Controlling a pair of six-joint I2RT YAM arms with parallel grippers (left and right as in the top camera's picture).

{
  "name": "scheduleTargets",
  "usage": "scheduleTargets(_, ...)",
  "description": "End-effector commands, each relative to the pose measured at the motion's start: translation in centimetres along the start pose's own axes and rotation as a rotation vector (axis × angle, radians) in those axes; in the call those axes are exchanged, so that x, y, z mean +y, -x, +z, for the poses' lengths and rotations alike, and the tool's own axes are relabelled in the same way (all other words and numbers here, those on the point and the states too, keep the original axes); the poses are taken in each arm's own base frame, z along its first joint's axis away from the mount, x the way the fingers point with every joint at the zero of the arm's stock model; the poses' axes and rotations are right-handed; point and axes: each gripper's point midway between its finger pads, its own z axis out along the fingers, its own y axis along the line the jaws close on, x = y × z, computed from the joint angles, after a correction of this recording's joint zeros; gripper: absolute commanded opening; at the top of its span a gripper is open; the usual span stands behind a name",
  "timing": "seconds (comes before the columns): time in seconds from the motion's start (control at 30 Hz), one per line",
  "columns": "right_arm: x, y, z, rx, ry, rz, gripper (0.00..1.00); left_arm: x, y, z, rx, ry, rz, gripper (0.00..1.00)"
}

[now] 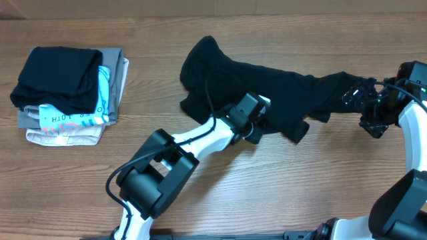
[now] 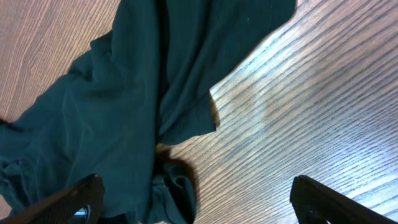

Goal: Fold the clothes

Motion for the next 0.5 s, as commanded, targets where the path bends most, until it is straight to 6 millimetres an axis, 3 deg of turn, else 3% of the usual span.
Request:
scheduleTargets(0.0, 0.3, -0.1, 0.0, 0.001, 0.009, -0.008, 1.00, 8.2, -4.7, 1.1, 0.140, 0.228, -0.135, 0.13)
scheduleTargets(0.17, 0.3, -0.1, 0.0, 0.001, 0.009, -0.008, 1.00, 12.7, -5.4, -0.2, 0.191, 0.202, -0.341, 0.05)
scheduleTargets(0.3, 0.3, -0.1, 0.0, 0.001, 0.009, -0.008, 1.00, 15.8, -6.0, -1.3, 0.215, 0.188, -0.453, 0.04)
scheduleTargets(0.47, 0.3, -0.1, 0.0, 0.001, 0.009, -0.008, 1.00, 21.5, -7.4, -3.8, 0.258, 0.357, -0.490, 0.04)
